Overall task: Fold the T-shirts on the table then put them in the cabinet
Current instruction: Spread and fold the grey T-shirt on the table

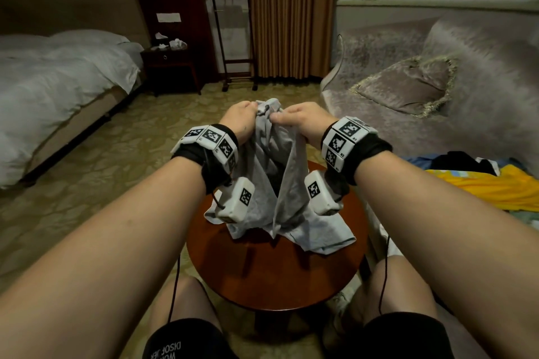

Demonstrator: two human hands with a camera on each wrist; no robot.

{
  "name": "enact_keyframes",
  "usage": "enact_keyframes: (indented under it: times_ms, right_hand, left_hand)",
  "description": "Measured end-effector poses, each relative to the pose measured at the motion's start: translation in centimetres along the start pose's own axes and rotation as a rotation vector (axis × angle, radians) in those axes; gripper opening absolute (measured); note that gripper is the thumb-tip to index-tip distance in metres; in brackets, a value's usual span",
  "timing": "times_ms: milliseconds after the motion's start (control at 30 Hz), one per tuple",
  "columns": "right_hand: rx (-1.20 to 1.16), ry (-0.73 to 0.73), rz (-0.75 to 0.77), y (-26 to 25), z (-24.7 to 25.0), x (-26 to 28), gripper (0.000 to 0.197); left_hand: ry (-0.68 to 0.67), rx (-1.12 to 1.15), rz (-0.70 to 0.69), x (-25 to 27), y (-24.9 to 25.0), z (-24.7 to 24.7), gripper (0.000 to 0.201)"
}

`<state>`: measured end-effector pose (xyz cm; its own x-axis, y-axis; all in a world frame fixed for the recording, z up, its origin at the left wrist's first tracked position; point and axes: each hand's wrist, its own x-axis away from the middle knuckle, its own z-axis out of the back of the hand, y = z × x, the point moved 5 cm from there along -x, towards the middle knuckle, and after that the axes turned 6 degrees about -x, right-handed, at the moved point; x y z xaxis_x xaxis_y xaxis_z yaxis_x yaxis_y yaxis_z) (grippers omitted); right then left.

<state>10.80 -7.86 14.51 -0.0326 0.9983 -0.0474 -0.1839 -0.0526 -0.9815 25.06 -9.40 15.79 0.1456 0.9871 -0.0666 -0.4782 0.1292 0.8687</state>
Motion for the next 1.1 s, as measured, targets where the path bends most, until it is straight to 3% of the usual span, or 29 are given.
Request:
enact_keyframes:
  times_ms: [67, 133, 233, 367, 500, 633, 733, 833, 967, 1100]
  right_hand:
    - [-0.028, -0.018, -0.017, 0.0, -0.4, 0.2, 0.022]
    - [-0.069, 0.072, 0.003, -0.1, 0.4, -0.2, 0.030]
    - [-0.092, 0.253, -0.002, 0.1, 2.2, -1.3, 0.033]
    - [-0.065, 0.320, 0.024, -0.2, 3.3, -1.6, 0.058]
    - [-0.056, 0.282, 0.038, -0.9, 2.4, -0.7, 0.041]
    - [-0.012, 0.230, 0.091, -1.7, 1.7, 0.0, 0.020]
    - [0.082, 0.198, 0.111, -1.8, 1.7, 0.7, 0.022]
    - [0.192, 0.177, 0.083, -1.0, 1.9, 0.6, 0.011]
    - [0.416, 0.187, 0.038, 0.7, 2.0, -0.1, 0.015]
    - [0.457, 0.206, -0.026, 1.9, 2.4, -0.1, 0.015]
  left_hand:
    - [-0.016, -0.027, -0.003, 0.3, 0.5, 0.2, 0.044]
    - [-0.030, -0.076, -0.004, 0.2, 0.4, 0.4, 0.054]
    - [0.007, -0.074, -0.035, 0.0, -0.6, 1.0, 0.040]
    - [0.108, -0.139, -0.039, -0.4, -0.4, 2.0, 0.037]
    - [0.021, -0.028, -0.026, -0.1, 0.5, 0.8, 0.059]
    - [-0.109, -0.189, -0.129, 0.6, 0.9, -1.0, 0.049]
    - [-0.102, -0.028, -0.091, -0.1, 0.6, -0.4, 0.039]
    - [-0.060, 0.235, -0.004, -0.7, 0.1, 0.7, 0.031]
    - [0.043, 0.464, 0.028, -1.4, 0.5, 1.9, 0.037]
    - [0.199, 0.409, 0.121, -2.3, -0.4, 4.0, 0.035]
